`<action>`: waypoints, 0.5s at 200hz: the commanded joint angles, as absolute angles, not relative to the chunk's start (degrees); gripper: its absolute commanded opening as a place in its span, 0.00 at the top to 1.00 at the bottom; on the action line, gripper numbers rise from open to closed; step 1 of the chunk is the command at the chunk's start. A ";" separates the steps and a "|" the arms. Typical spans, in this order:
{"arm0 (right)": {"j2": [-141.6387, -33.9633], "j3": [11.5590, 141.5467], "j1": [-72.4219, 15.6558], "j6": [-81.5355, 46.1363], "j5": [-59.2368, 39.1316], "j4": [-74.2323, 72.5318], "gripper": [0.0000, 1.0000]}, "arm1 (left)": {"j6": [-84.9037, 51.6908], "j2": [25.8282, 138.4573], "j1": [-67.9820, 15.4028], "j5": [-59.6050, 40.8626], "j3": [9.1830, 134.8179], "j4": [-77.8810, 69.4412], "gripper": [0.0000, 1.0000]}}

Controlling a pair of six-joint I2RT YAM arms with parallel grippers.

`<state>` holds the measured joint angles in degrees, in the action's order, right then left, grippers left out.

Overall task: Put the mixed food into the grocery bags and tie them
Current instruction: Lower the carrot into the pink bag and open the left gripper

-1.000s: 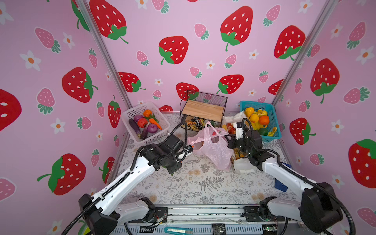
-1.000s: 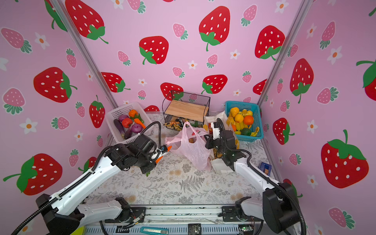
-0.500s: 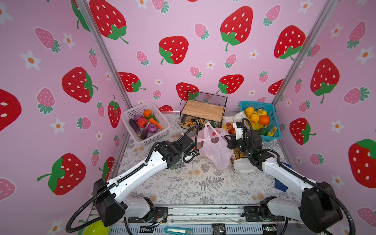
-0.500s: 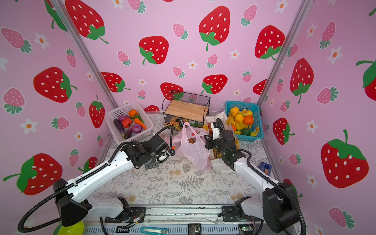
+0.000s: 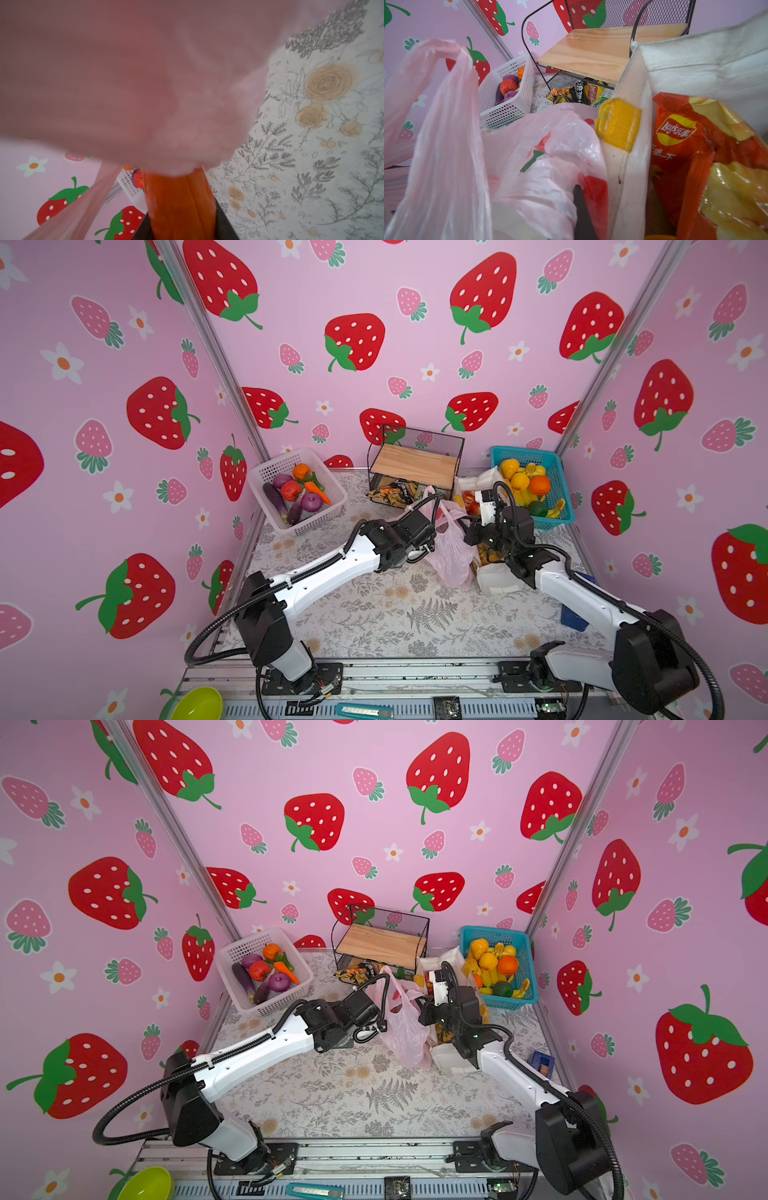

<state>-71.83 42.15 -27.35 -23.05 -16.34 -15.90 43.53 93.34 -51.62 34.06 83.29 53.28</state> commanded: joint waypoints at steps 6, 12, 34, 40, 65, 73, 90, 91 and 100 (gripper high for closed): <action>-71.90 42.81 -27.33 -23.82 -17.55 -17.28 1.00 | 47.67 97.26 -51.93 37.77 87.11 49.15 0.61; -71.74 42.72 -27.33 -23.82 -17.55 -17.26 1.00 | 47.84 97.86 -51.94 38.11 87.39 48.38 0.59; -71.63 42.45 -27.33 -23.81 -17.62 -17.48 1.00 | 48.96 98.61 -52.19 37.81 87.68 45.42 0.50; -71.61 42.45 -27.33 -23.82 -17.74 -17.40 1.00 | 49.17 98.47 -52.22 37.71 87.56 44.59 0.48; -71.51 42.42 -27.33 -23.83 -17.82 -17.49 1.00 | 49.98 97.45 -52.37 38.14 86.28 41.62 0.41; -71.40 42.36 -27.33 -23.82 -17.62 -17.54 1.00 | 49.82 96.86 -52.42 38.08 85.76 41.24 0.40; -71.49 42.28 -27.33 -23.73 -17.26 -17.53 1.00 | 48.62 95.32 -52.38 37.64 84.80 41.38 0.39; -71.52 42.28 -27.33 -23.73 -17.24 -17.56 1.00 | 48.44 95.21 -52.38 37.59 84.72 41.39 0.39; -71.50 42.28 -27.33 -23.64 -17.02 -17.48 1.00 | 46.95 94.02 -52.38 36.70 84.43 42.01 0.39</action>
